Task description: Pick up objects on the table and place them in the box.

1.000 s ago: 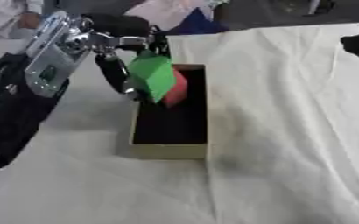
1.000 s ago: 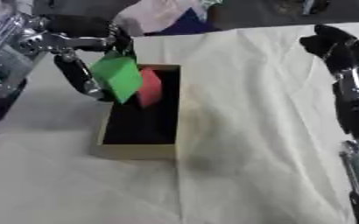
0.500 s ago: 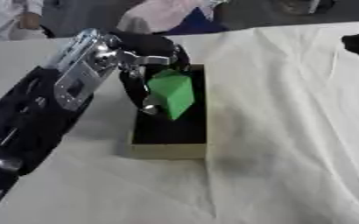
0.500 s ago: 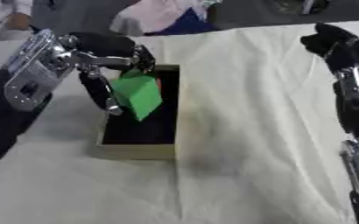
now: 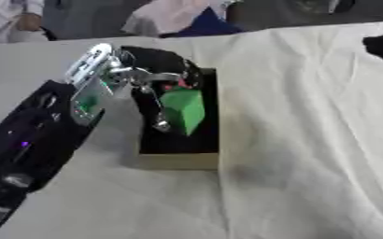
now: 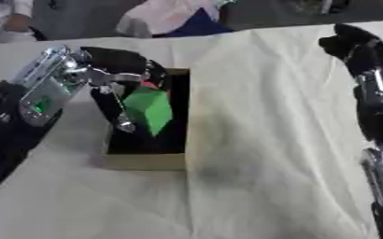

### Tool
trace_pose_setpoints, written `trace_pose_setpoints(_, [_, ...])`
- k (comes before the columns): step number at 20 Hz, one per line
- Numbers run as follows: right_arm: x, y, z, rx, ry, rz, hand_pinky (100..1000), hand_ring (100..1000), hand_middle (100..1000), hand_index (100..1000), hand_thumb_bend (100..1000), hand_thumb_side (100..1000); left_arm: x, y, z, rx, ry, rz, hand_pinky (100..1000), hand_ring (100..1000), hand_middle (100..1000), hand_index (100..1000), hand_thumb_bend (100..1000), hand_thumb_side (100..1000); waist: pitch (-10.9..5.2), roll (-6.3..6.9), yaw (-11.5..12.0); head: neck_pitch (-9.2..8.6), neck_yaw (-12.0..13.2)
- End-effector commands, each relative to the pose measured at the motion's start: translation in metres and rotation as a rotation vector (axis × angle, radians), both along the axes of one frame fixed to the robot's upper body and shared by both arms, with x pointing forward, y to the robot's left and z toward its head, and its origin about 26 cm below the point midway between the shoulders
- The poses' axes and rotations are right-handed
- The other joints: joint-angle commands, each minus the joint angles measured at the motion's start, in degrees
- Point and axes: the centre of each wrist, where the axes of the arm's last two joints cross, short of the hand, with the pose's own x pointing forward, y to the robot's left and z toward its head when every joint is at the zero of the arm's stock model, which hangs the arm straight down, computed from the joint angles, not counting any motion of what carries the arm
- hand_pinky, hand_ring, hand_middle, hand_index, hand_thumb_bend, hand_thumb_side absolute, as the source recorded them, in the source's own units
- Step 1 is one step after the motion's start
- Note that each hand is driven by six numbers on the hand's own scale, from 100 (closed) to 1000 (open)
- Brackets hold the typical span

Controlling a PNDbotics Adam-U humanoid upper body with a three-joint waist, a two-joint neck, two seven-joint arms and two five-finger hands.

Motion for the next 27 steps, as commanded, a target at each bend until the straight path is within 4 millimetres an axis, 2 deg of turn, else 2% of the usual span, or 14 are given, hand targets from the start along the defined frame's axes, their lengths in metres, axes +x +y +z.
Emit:
trace_pose_setpoints(1, [-0.001,-0.001,0.008,-0.012,-0.023,0.000,858,811,687,861,100,923,0.002,0.002,0.010,0.024,-0.059,-0.002,825,894,900,947,714,366,-0.75,-0.15,0.0,0.29,-0.3])
trace_pose_setpoints(2, [-0.001,-0.001,0.008,-0.012,-0.023,0.000,858,811,687,861,100,924,0.001,0.002,0.011,0.022,-0.071,-0.006,822,891,891,929,701,361,-0.75,-0.17,0.0,0.29,-0.3])
trace_pose_setpoints(7, [-0.001,-0.002,0.008,-0.014,-0.025,-0.002,858,811,688,861,100,920,-0.001,0.006,0.017,-0.069,-0.098,-0.022,785,848,850,904,527,315,-0.80,-0.25,0.2,0.29,-0.3])
trace_pose_setpoints(9, [-0.001,-0.002,0.009,-0.016,-0.030,-0.003,858,811,688,861,100,916,-0.006,0.010,0.027,-0.174,-0.116,-0.029,782,832,835,894,398,318,-0.84,-0.32,0.2,0.29,-0.5])
trace_pose_setpoints(11, [-0.001,-0.004,0.010,-0.018,-0.037,-0.005,857,811,689,861,100,913,-0.017,0.018,0.045,-0.336,-0.151,-0.048,773,810,810,889,280,364,-0.88,-0.37,0.4,0.29,-0.6])
trace_pose_setpoints(13, [-0.001,-0.004,0.010,-0.018,-0.042,-0.007,857,811,689,861,100,911,-0.028,0.026,0.061,-0.489,-0.167,-0.064,767,796,797,888,218,395,-0.90,-0.43,0.5,0.29,-0.8])
trace_pose_setpoints(17, [-0.001,-0.005,0.011,-0.020,-0.052,-0.007,857,811,690,861,100,905,-0.050,0.045,0.089,-0.791,-0.177,-0.092,742,764,764,874,191,390,-1.03,-0.65,0.9,0.29,-1.0])
trace_pose_setpoints(19, [-0.001,-0.006,0.012,-0.020,-0.058,-0.007,857,811,691,861,100,903,-0.060,0.055,0.098,-0.926,-0.178,-0.114,736,752,747,846,225,346,-1.09,-0.79,1.0,0.29,-1.0])
trace_pose_setpoints(22, [-0.001,-0.006,0.012,-0.019,-0.063,-0.009,857,811,691,861,100,902,-0.070,0.069,0.104,-1.086,-0.180,-0.145,757,750,737,833,239,324,-1.16,-0.93,1.3,0.29,-0.9])
trace_pose_setpoints(27, [-0.002,-0.008,0.011,-0.012,-0.068,-0.019,857,811,692,862,100,898,-0.075,0.095,0.102,-1.346,-0.187,-0.146,704,698,683,801,255,313,-1.14,-1.16,1.7,0.29,-0.9])
